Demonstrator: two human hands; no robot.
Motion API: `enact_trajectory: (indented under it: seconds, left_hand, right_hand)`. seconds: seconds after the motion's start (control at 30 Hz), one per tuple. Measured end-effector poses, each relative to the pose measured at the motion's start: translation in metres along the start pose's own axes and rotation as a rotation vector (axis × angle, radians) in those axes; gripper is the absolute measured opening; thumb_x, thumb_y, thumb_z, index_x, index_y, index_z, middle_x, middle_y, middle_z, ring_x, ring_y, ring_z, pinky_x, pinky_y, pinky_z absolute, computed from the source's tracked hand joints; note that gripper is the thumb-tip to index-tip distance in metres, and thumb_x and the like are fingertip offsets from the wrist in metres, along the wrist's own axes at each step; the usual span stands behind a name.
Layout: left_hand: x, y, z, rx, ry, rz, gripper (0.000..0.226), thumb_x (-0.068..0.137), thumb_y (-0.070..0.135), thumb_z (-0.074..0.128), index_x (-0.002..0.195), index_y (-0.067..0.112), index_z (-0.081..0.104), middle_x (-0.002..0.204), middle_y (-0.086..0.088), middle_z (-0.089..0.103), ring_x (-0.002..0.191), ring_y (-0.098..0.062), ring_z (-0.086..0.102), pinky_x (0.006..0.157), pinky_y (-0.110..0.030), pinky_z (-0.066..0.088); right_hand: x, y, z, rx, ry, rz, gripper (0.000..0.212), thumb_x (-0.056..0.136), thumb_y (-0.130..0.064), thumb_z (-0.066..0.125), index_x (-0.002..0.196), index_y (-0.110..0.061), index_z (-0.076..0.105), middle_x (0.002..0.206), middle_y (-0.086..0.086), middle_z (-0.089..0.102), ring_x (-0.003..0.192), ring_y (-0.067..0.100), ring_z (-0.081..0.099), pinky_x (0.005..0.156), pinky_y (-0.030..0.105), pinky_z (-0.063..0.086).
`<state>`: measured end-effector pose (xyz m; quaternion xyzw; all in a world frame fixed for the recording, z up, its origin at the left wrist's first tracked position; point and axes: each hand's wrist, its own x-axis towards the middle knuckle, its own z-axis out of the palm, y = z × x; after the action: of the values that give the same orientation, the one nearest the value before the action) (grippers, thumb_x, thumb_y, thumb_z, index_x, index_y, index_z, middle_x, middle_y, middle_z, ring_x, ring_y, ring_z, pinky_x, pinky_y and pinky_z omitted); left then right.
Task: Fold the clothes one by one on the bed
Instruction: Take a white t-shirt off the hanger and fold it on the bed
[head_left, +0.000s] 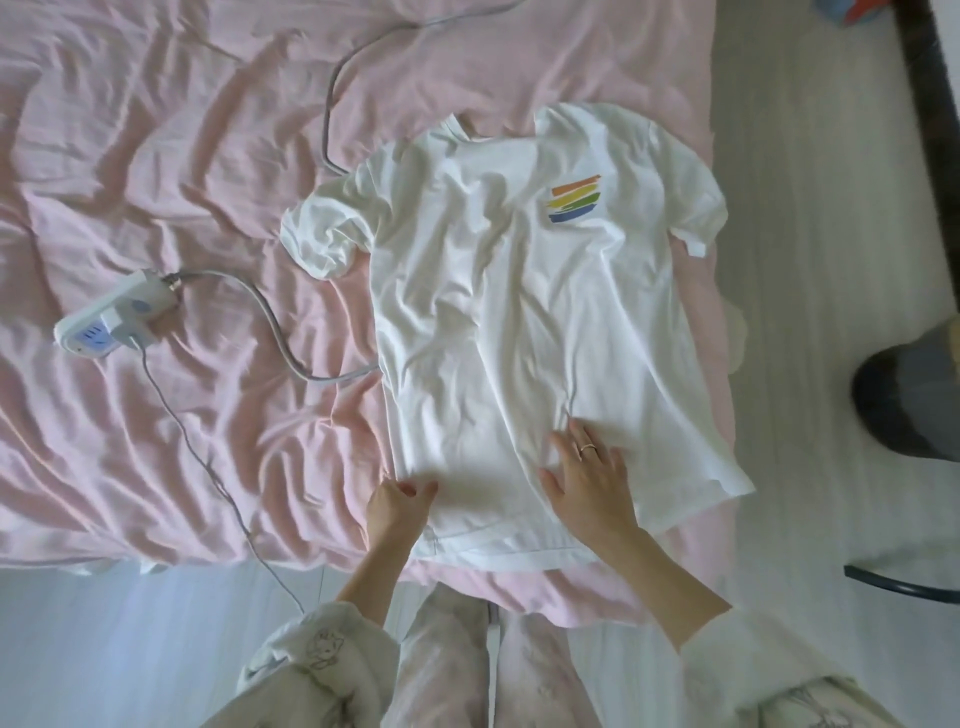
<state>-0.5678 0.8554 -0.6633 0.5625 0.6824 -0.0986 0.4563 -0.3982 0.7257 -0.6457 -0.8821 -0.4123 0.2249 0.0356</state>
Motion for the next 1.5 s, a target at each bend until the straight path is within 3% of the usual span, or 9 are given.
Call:
enact_trajectory:
  seconds: [0.23,0.33,0.43,0.57,0.77,0.9,1.23,1.4,1.5]
  left_hand:
    - [-0.001,-0.007,0.001,-0.015,-0.085,-0.031,0.013,0.084,0.016,0.064,0.084,0.005,0.070,0.072,-0.011,0.061,0.072,-0.028,0.058,0.070,-0.033,0.049]
    - [-0.003,-0.012,0.002,-0.072,-0.076,-0.039,0.026,0.085,0.011,0.060,0.060,0.014,0.059,0.059,-0.005,0.051,0.059,-0.021,0.048,0.063,-0.030,0.042]
    - [-0.001,-0.024,-0.006,-0.174,-0.140,-0.073,0.012,0.088,0.013,0.059,0.084,0.004,0.066,0.069,-0.007,0.056,0.074,-0.024,0.054,0.078,-0.035,0.051]
    - [0.000,-0.037,-0.027,-0.211,-0.250,-0.089,0.014,0.094,0.010,0.052,0.084,0.005,0.060,0.078,-0.009,0.054,0.077,-0.021,0.051,0.069,-0.030,0.048]
    - [-0.004,-0.036,-0.057,-0.305,-0.399,-0.032,0.018,0.096,0.008,0.046,0.103,0.000,0.060,0.104,-0.013,0.064,0.101,-0.025,0.059,0.089,-0.037,0.050]
    - [-0.013,-0.049,-0.077,-0.748,-0.534,-0.096,0.030,0.096,0.007,0.033,0.091,0.003,0.062,0.068,-0.005,0.069,0.061,-0.015,0.066,0.067,-0.029,0.049]
    - [-0.008,-0.062,-0.072,-0.723,-0.332,-0.229,0.021,0.096,0.009,0.039,0.096,0.000,0.058,0.078,-0.012,0.064,0.069,-0.025,0.062,0.066,-0.037,0.053]
    - [-0.016,-0.066,-0.047,-0.747,-0.414,-0.357,0.031,0.090,0.036,0.059,0.101,0.007,0.059,0.095,-0.012,0.065,0.088,-0.027,0.063,0.082,-0.041,0.054]
    - [-0.020,-0.065,-0.031,-0.857,-0.411,-0.478,0.029,0.086,0.021,0.066,0.107,0.003,0.057,0.094,-0.015,0.061,0.081,-0.025,0.061,0.066,-0.035,0.058]
  right_hand:
    - [-0.004,-0.010,0.002,0.019,-0.116,0.021,0.077,0.080,-0.069,0.030,0.140,-0.021,0.035,0.155,0.010,0.019,0.144,0.026,0.014,0.110,0.052,0.019]
    - [-0.006,-0.010,-0.001,-0.060,-0.294,0.001,0.095,0.076,-0.074,0.047,0.148,-0.026,0.010,0.158,0.006,-0.006,0.146,0.025,-0.005,0.114,0.050,0.008]
    - [-0.007,-0.009,-0.005,-0.107,-0.332,-0.014,0.101,0.074,-0.070,0.055,0.149,-0.028,0.001,0.158,0.006,-0.013,0.146,0.026,-0.010,0.116,0.050,0.006]
    - [-0.009,-0.013,-0.004,-0.133,-0.296,-0.019,0.100,0.074,-0.062,0.063,0.147,-0.026,0.006,0.157,0.008,-0.010,0.145,0.029,-0.007,0.115,0.050,0.009]
    - [-0.012,-0.021,-0.004,-0.160,-0.288,0.020,0.088,0.082,-0.049,0.061,0.147,-0.025,0.006,0.158,0.008,-0.007,0.146,0.028,-0.004,0.114,0.050,0.013]
    - [-0.018,-0.026,-0.005,-0.170,-0.178,-0.012,0.057,0.091,-0.030,0.048,0.142,-0.021,0.024,0.157,0.005,0.010,0.144,0.024,0.009,0.111,0.048,0.021]
    - [-0.020,-0.007,-0.001,-0.354,-0.036,0.007,0.047,0.075,-0.006,0.066,0.121,-0.009,0.056,0.128,0.012,0.055,0.117,0.030,0.051,0.097,0.049,0.033]
    - [-0.019,0.007,-0.005,-0.149,-0.014,0.240,0.042,0.087,-0.013,0.050,0.129,-0.010,0.047,0.140,0.011,0.042,0.130,0.028,0.035,0.097,0.045,0.035]
    - [-0.019,0.016,-0.010,0.116,0.104,0.403,0.026,0.091,-0.011,0.044,0.112,-0.002,0.056,0.119,0.017,0.054,0.113,0.032,0.047,0.083,0.040,0.043]
